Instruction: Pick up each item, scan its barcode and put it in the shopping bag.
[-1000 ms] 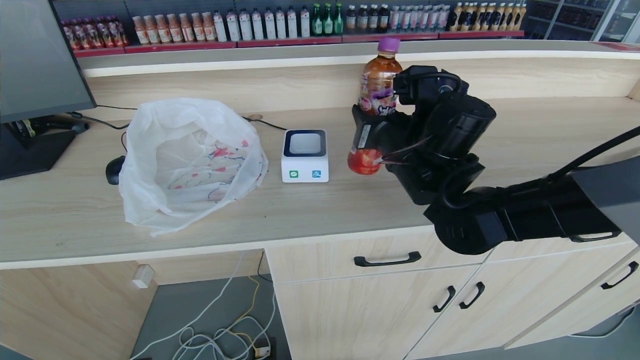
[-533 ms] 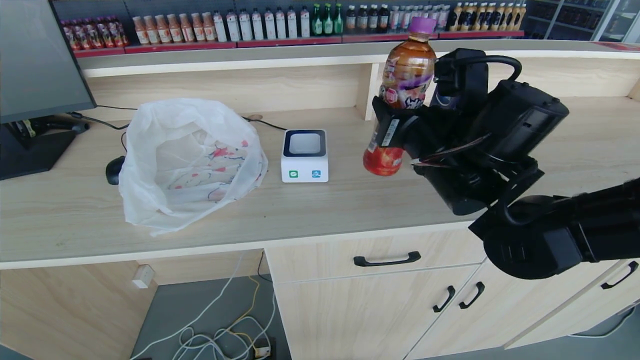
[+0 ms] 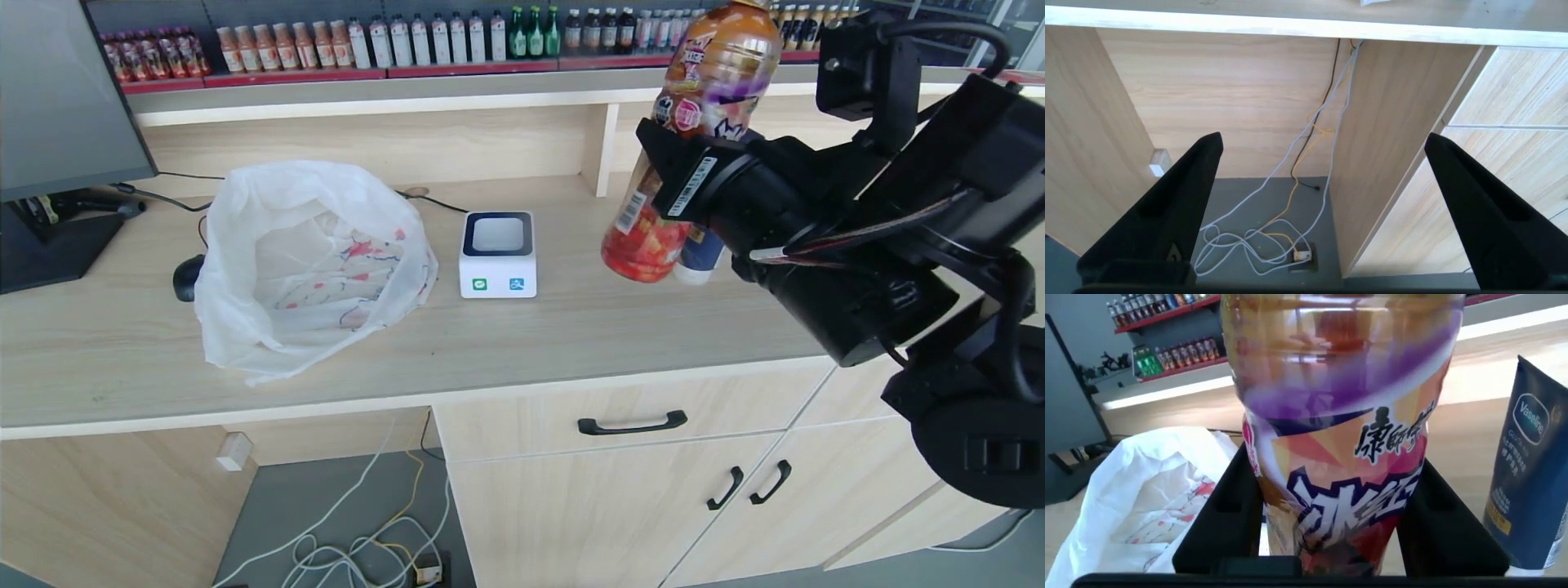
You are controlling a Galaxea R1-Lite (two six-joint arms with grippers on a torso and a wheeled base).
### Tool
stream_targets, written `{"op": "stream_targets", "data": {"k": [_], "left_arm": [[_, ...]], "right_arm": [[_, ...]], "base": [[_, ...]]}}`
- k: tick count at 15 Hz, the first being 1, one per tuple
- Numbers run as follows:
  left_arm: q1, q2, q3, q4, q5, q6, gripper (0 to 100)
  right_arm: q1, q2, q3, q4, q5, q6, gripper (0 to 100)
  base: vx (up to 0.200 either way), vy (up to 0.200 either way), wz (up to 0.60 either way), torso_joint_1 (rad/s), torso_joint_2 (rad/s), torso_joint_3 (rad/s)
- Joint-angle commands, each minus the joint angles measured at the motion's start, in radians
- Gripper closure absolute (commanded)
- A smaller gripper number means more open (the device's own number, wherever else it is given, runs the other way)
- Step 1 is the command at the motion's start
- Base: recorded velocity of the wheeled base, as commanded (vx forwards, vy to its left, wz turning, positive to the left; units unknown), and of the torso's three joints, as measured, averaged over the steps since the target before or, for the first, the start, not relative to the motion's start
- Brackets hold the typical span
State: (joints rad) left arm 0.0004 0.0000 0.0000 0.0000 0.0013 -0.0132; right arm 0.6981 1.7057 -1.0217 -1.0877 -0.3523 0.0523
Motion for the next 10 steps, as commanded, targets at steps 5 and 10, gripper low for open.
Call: {"op": "stream_targets", "data": {"k": [5, 10], "left_arm": [[0.001, 0.000, 0.000, 0.000, 0.000, -0.001, 0], [0.000, 0.000, 0.000, 0.000, 0.000, -0.001, 0]], "right_arm": [[0.011, -0.109, 0.153, -0.006, 0.000, 0.077, 100], [0.037, -0.141, 0.405, -0.163, 0.102, 0.156, 100]], "base": [[0.000, 0.000, 0.00, 0.000, 0.00, 0.000], [0.000, 0.000, 0.00, 0.000, 0.00, 0.000]]}}
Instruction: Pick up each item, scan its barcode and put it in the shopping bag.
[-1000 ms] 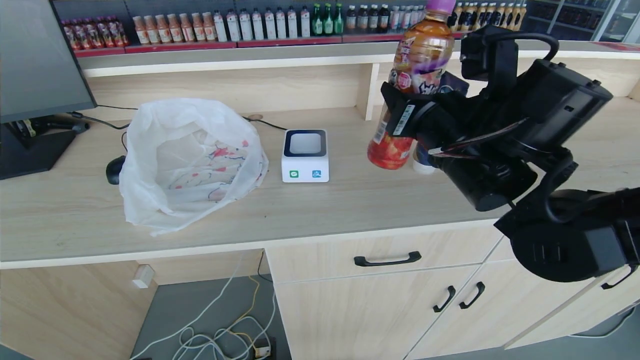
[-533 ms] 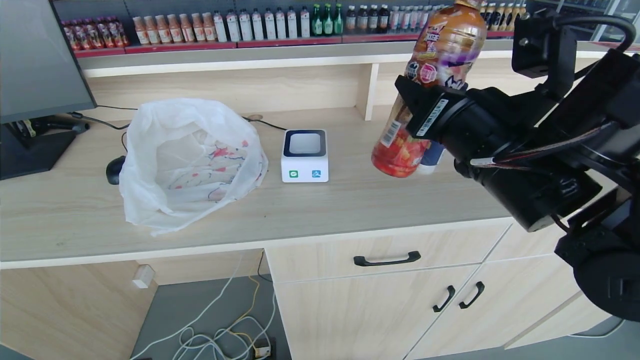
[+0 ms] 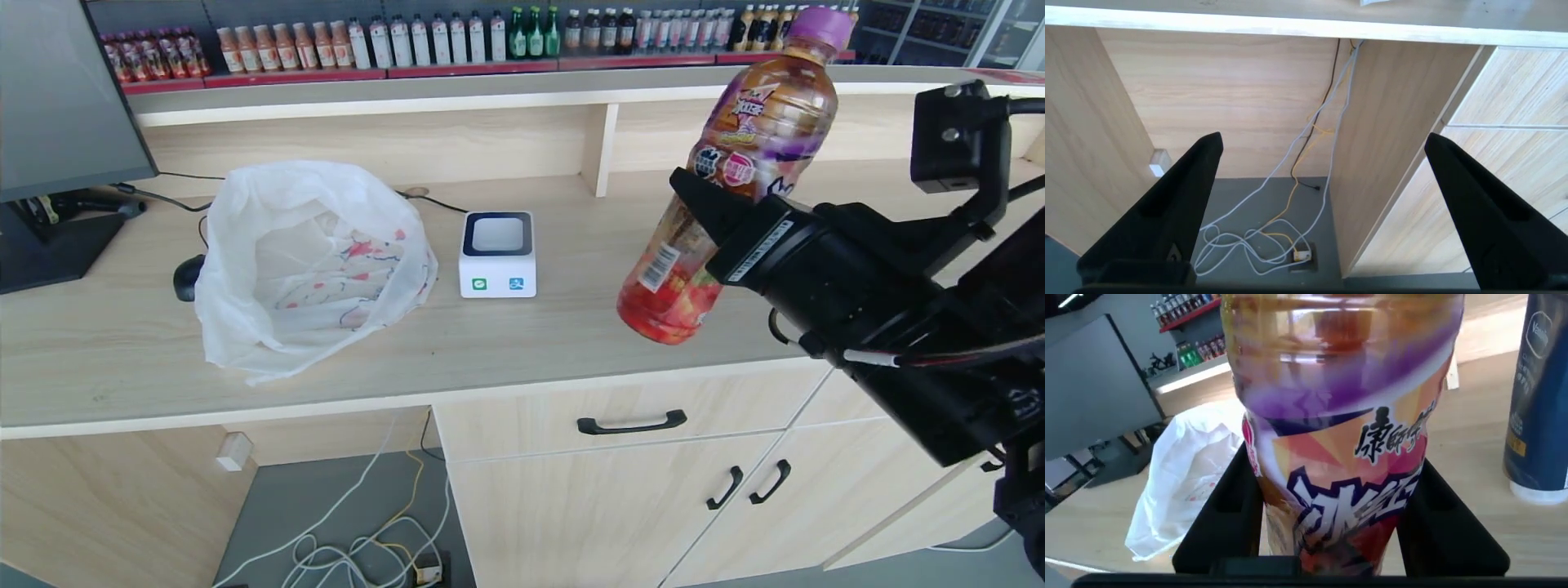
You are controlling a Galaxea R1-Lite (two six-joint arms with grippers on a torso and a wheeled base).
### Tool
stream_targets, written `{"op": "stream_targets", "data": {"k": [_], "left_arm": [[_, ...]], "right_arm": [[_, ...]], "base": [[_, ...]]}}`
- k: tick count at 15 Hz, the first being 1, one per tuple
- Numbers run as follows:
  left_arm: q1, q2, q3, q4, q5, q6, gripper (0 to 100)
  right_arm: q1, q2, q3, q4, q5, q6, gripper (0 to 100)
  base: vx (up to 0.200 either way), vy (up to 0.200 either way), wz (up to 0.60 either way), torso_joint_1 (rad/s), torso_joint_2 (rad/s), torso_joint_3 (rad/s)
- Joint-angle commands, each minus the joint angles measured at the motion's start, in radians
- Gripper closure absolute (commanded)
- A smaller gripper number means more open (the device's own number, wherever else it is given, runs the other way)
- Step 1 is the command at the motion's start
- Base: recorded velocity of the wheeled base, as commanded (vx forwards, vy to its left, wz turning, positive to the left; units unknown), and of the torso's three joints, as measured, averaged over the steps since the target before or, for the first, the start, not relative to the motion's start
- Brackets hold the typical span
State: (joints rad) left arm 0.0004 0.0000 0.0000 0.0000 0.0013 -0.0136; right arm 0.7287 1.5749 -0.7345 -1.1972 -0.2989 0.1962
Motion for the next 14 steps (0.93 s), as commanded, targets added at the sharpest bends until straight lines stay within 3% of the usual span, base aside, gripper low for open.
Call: {"op": "stream_targets", "data": {"k": [1, 7, 14], "left_arm": [[0.000, 0.000, 0.000, 0.000, 0.000, 0.000, 0], [0.001, 0.000, 0.000, -0.002, 0.000, 0.000, 0], [0.000, 0.000, 0.000, 0.000, 0.000, 0.000, 0]], "right_arm": [[0.012, -0.023, 0.182, -0.091, 0.089, 0.012, 100], [0.072, -0.056, 0.182, -0.151, 0.302, 0.028, 100], [0.080, 0.025, 0.109, -0.188, 0.477, 0.075, 100]], "base": [[0.000, 0.000, 0.00, 0.000, 0.00, 0.000], [0.000, 0.000, 0.00, 0.000, 0.00, 0.000], [0.000, 0.000, 0.00, 0.000, 0.00, 0.000]]}}
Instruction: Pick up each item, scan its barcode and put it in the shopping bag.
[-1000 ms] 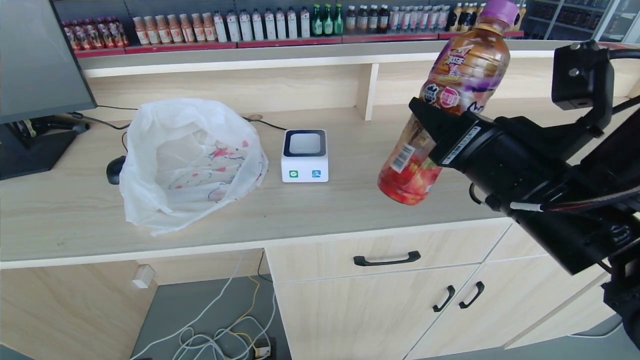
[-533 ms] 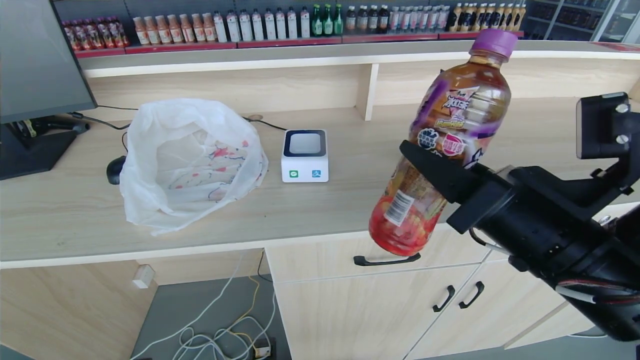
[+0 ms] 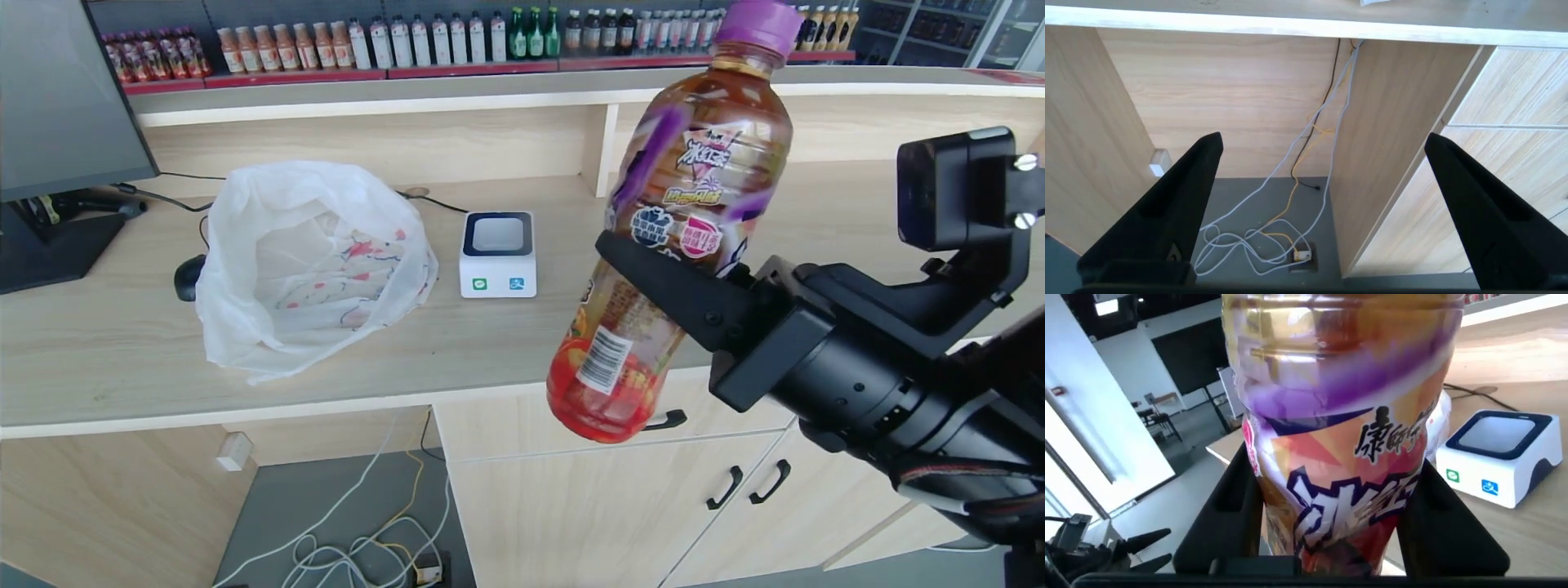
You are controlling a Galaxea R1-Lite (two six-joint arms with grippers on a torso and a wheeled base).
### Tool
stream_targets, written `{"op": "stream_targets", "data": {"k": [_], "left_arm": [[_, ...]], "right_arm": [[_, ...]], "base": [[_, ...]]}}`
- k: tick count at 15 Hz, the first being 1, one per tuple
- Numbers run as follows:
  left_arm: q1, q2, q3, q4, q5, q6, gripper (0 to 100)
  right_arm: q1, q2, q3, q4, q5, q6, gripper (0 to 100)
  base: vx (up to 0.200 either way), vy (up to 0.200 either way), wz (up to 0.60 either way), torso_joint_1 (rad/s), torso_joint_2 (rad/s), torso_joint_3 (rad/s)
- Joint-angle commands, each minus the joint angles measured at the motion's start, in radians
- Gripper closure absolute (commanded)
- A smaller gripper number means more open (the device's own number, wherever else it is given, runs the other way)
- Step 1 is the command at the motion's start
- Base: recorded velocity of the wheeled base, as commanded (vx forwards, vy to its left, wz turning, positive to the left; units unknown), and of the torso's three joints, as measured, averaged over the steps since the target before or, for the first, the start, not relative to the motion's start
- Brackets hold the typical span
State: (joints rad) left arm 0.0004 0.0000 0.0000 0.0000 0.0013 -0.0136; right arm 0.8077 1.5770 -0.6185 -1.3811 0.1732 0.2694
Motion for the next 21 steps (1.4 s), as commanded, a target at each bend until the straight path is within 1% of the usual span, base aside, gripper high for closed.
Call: {"op": "stream_targets", "data": {"k": [1, 4, 6, 7, 8, 17, 21], "left_arm": [[0.001, 0.000, 0.000, 0.000, 0.000, 0.000, 0], [0.001, 0.000, 0.000, 0.000, 0.000, 0.000, 0], [0.000, 0.000, 0.000, 0.000, 0.000, 0.000, 0], [0.001, 0.000, 0.000, 0.000, 0.000, 0.000, 0], [0.000, 0.000, 0.000, -0.002, 0.000, 0.000, 0], [0.001, 0.000, 0.000, -0.002, 0.000, 0.000, 0], [0.000, 0.000, 0.000, 0.000, 0.000, 0.000, 0]], "right_arm": [[0.001, 0.024, -0.021, -0.018, 0.029, 0.019, 100], [0.022, 0.023, -0.027, -0.027, 0.042, 0.041, 100], [0.042, 0.021, -0.047, -0.042, 0.072, 0.050, 100], [0.067, 0.023, -0.067, -0.046, 0.081, 0.050, 100], [0.071, 0.023, -0.066, -0.049, 0.081, 0.050, 100], [0.071, 0.014, -0.050, -0.059, 0.085, 0.050, 100], [0.070, -0.012, 0.003, -0.078, 0.108, 0.050, 100]], "base": [[0.000, 0.000, 0.00, 0.000, 0.00, 0.000], [0.000, 0.000, 0.00, 0.000, 0.00, 0.000], [0.000, 0.000, 0.00, 0.000, 0.00, 0.000], [0.000, 0.000, 0.00, 0.000, 0.00, 0.000], [0.000, 0.000, 0.00, 0.000, 0.00, 0.000], [0.000, 0.000, 0.00, 0.000, 0.00, 0.000], [0.000, 0.000, 0.00, 0.000, 0.00, 0.000]]}}
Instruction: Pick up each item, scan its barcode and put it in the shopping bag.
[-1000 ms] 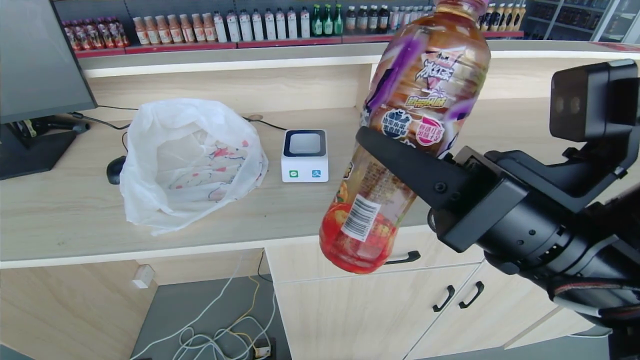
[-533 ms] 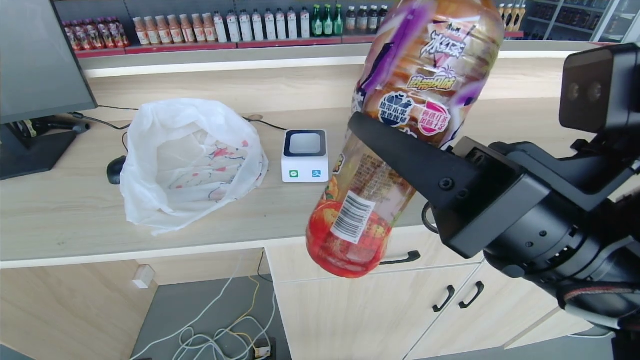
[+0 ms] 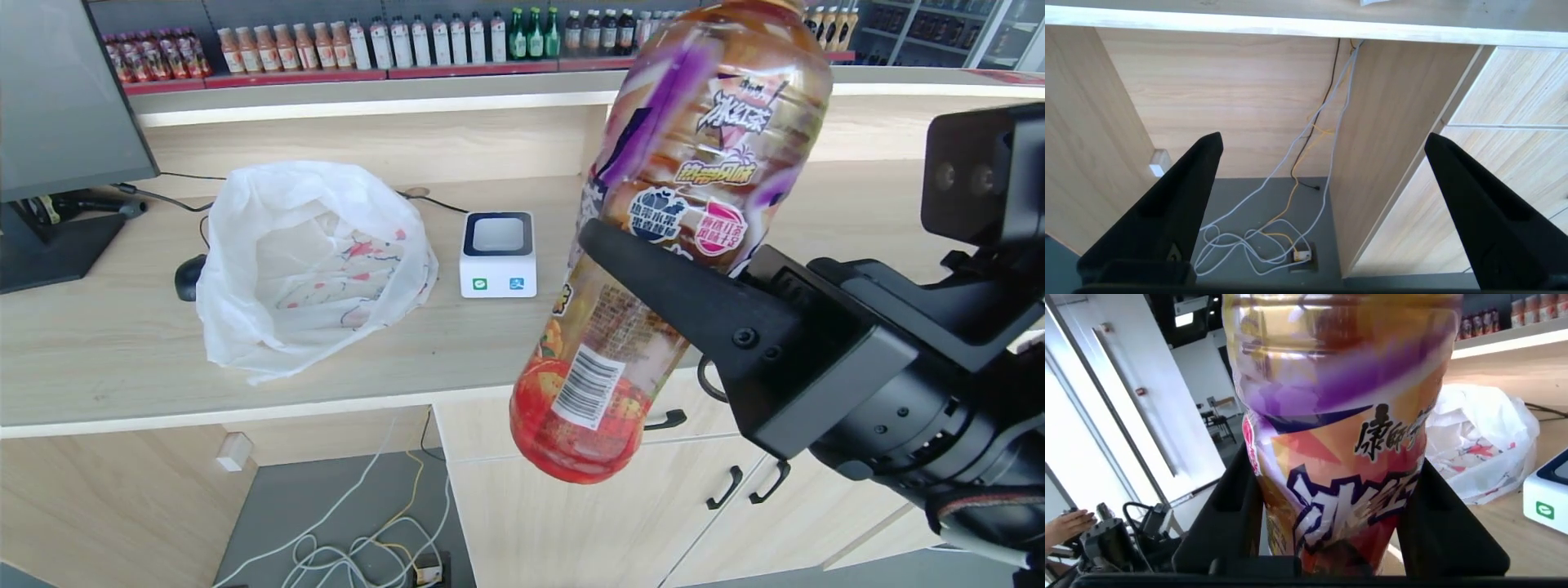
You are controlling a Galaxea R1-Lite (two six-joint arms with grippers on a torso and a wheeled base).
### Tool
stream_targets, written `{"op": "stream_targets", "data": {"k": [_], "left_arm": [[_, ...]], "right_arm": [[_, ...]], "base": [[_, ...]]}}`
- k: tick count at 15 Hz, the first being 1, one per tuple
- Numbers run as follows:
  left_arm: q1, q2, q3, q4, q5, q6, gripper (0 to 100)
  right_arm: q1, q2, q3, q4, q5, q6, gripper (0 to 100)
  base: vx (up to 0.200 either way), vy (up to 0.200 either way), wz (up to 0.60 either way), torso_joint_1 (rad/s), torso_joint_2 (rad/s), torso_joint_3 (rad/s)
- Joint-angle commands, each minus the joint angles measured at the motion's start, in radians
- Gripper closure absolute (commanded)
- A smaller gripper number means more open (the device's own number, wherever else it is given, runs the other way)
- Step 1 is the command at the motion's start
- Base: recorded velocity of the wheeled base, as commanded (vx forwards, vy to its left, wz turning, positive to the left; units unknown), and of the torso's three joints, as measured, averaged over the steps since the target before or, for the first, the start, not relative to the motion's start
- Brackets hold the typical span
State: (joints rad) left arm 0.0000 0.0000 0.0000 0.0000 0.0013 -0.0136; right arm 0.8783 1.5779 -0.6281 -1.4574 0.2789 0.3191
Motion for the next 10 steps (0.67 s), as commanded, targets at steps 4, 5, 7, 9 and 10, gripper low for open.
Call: {"op": "stream_targets", "data": {"k": [4, 5, 7, 9, 10], "left_arm": [[0.002, 0.000, 0.000, 0.000, 0.000, 0.000, 0], [0.002, 0.000, 0.000, 0.000, 0.000, 0.000, 0], [0.000, 0.000, 0.000, -0.002, 0.000, 0.000, 0], [0.000, 0.000, 0.000, 0.000, 0.000, 0.000, 0], [0.002, 0.000, 0.000, 0.000, 0.000, 0.000, 0]], "right_arm": [[-0.002, -0.009, 0.018, -0.001, 0.000, -0.002, 100], [-0.009, 0.004, 0.014, 0.000, 0.000, -0.002, 100], [-0.042, 0.034, 0.002, 0.002, -0.001, -0.022, 100], [-0.081, 0.050, -0.010, 0.020, -0.003, -0.075, 100], [-0.098, 0.050, -0.022, 0.040, -0.010, -0.112, 100]], "base": [[0.000, 0.000, 0.00, 0.000, 0.00, 0.000], [0.000, 0.000, 0.00, 0.000, 0.00, 0.000], [0.000, 0.000, 0.00, 0.000, 0.00, 0.000], [0.000, 0.000, 0.00, 0.000, 0.00, 0.000], [0.000, 0.000, 0.00, 0.000, 0.00, 0.000]]}}
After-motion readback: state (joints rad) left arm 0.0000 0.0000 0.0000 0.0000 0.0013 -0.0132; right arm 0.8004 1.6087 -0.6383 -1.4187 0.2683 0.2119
